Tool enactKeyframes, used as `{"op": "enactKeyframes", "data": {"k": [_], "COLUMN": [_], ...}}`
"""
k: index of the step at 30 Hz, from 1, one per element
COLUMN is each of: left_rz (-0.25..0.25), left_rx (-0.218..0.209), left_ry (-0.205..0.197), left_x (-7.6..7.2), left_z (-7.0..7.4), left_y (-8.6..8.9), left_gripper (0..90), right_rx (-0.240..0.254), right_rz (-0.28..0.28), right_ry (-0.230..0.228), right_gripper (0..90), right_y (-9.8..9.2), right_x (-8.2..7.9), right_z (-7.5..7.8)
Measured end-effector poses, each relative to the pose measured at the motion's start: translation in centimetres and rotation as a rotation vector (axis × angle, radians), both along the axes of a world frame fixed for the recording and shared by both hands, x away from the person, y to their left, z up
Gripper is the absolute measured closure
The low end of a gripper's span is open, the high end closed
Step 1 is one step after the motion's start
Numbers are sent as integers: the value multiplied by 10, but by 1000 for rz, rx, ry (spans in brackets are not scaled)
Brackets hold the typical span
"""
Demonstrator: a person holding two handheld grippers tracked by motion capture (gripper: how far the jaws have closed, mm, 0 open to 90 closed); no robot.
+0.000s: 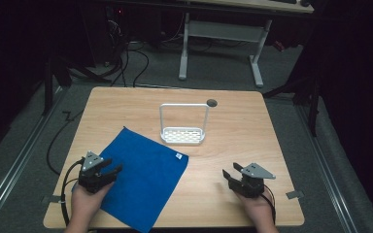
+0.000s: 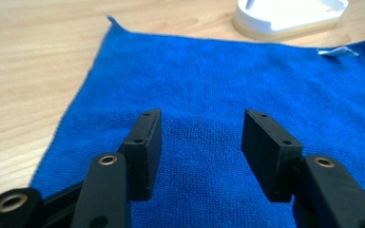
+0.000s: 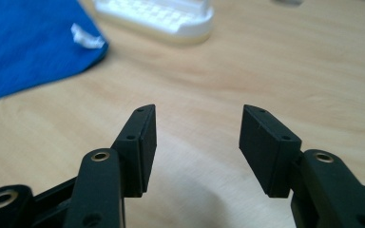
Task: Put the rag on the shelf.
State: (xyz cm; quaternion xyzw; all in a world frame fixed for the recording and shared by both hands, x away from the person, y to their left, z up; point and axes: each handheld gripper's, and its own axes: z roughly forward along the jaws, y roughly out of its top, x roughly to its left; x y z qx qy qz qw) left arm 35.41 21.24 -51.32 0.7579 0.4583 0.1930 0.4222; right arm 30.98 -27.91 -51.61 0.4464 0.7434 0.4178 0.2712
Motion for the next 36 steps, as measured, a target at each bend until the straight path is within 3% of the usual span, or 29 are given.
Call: {"op": "enactKeyframes", "data": {"k": [5, 11, 15, 19, 23, 25, 29, 31, 32, 35, 36], "left_rz": [0, -7, -47, -116, -153, -198, -280, -298, -340, -368, -391], "left_rx": [5, 18, -10, 5, 19, 13, 98, 110, 145, 157, 155], "left_ry": [6, 15, 38, 67, 81, 109, 131, 139, 143, 136, 138], "left_x": [1, 1, 0, -1, -3, -8, -20, -23, -29, -33, -36], "left_z": [-2, -3, -2, -3, -2, -2, -5, -7, -10, -9, -10], "left_y": [0, -3, -4, -15, -24, -35, -63, -70, -85, -98, -110], "left_gripper": [494, 520, 650, 780, 848, 900, 900, 900, 900, 900, 900], "right_rx": [14, 18, 5, 3, 4, -4, -4, -4, -8, -11, -12], "right_rz": [-5, 5, 21, 26, 33, 48, 74, 79, 89, 96, 98], "right_ry": [18, -2, -5, 0, -1, -3, -8, -8, -5, -4, -1], "right_gripper": [482, 473, 475, 526, 552, 567, 571, 573, 574, 574, 574], "right_y": [-4, -1, 5, 8, 9, 13, 21, 23, 26, 28, 29], "right_x": [2, 3, 2, 1, 1, 1, 1, 2, 2, 2, 2], "right_z": [-1, 2, 4, 5, 7, 8, 9, 9, 9, 8, 8]}}
